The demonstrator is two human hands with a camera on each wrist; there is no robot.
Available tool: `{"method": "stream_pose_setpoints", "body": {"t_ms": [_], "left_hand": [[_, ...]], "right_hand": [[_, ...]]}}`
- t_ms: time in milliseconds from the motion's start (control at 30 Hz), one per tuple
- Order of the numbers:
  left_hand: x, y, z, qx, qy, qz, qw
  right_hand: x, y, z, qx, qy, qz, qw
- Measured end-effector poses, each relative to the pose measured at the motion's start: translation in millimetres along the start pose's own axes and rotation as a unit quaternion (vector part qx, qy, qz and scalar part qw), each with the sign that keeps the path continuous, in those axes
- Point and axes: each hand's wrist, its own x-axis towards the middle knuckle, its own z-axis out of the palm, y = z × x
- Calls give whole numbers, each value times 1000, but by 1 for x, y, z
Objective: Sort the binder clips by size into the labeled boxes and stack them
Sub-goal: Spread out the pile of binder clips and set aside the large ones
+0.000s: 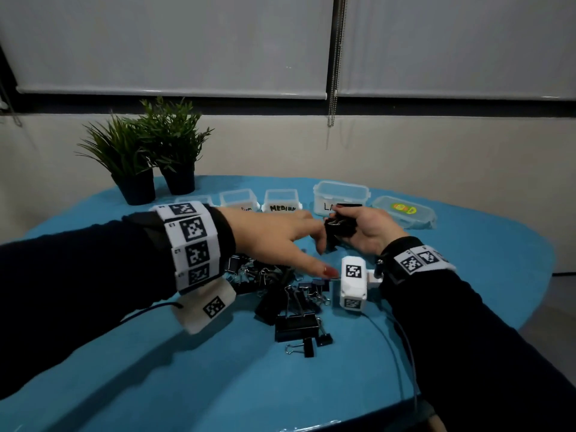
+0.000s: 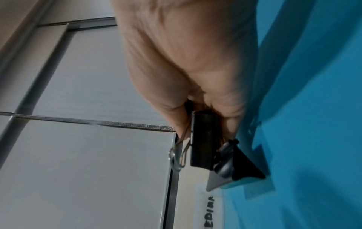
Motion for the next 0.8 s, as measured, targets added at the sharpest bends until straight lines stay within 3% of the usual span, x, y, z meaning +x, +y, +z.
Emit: {"method": "stream_pose_setpoints", "body": {"t_ms": [100,233,600,700,800], "left_hand": [[-3,8,17,-2,-102,23,995],[-2,12,41,38,-155,41,986],[15,0,60,60,-4,121,991],[20,-5,56,110,10,110,988],[23,-14,53,152,6,42,987]], "right_hand": [[1,0,-9,-9,2,6,1000],[-1,3,-8,-27,-19,10,999],[-4,5,-12,-32,-31,3,999],[-1,4,-14,-36,-27,-2,999],[-1,2,-17,-31,-12,-15,999]]}}
